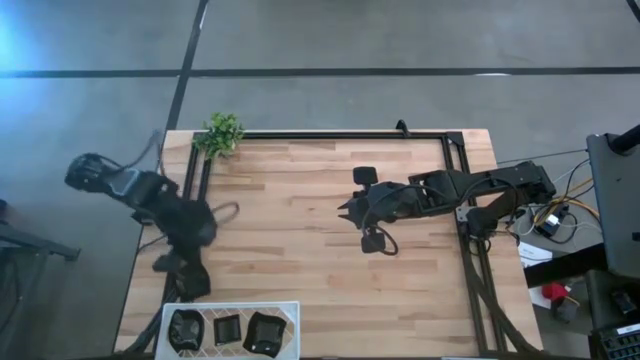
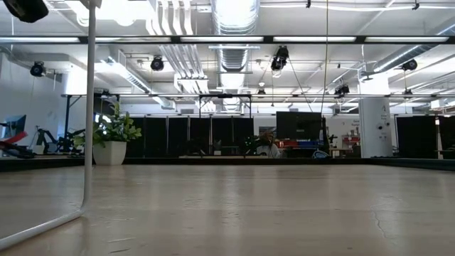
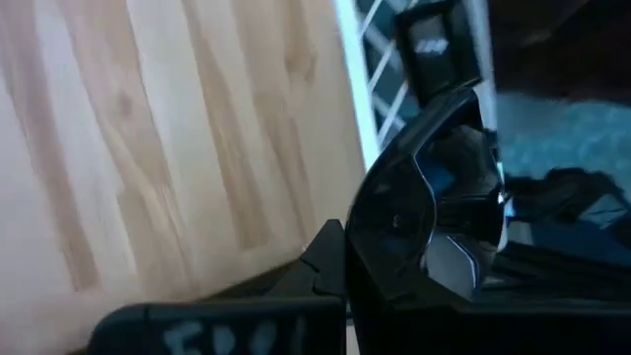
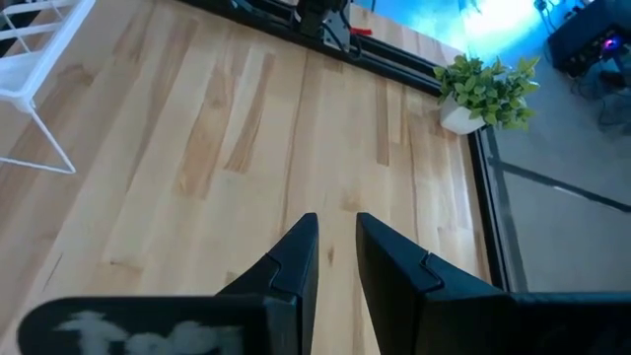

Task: Pick & Place Mini shaped plates
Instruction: Stack the black leaf shaped plate on top of the other black leaf shaped plates on the shelf

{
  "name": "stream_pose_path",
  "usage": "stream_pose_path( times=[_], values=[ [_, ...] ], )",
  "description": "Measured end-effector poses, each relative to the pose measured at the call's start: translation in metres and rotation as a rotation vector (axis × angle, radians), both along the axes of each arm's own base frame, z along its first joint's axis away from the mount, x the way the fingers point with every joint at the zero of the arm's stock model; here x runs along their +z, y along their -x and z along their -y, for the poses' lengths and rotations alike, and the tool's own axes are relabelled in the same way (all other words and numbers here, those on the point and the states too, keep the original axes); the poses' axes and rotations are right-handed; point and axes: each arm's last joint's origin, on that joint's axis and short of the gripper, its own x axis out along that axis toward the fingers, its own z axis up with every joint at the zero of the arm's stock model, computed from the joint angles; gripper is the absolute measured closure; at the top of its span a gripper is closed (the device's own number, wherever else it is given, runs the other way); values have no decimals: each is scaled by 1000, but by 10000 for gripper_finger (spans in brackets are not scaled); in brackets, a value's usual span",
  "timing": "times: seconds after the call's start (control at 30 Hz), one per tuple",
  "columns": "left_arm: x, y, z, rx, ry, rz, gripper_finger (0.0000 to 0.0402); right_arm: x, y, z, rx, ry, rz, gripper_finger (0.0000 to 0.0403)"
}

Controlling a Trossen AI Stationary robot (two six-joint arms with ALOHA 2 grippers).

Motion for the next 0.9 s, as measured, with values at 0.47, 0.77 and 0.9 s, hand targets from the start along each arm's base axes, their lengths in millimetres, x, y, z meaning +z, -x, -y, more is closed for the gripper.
stream_pose_path(
  times=[0.47, 0.77, 0.9],
  values=[
    [-2, 2, 77, -51, 39, 3, 401, 1, 1, 0, 13, 16, 0, 335],
    [-15, -2, 102, -142, 8, -60, 401, 1, 1, 0, -4, -6, 5, 335],
    [-16, -2, 102, -161, 2, -45, 401, 2, 2, 0, -9, -13, 8, 335]
  ],
)
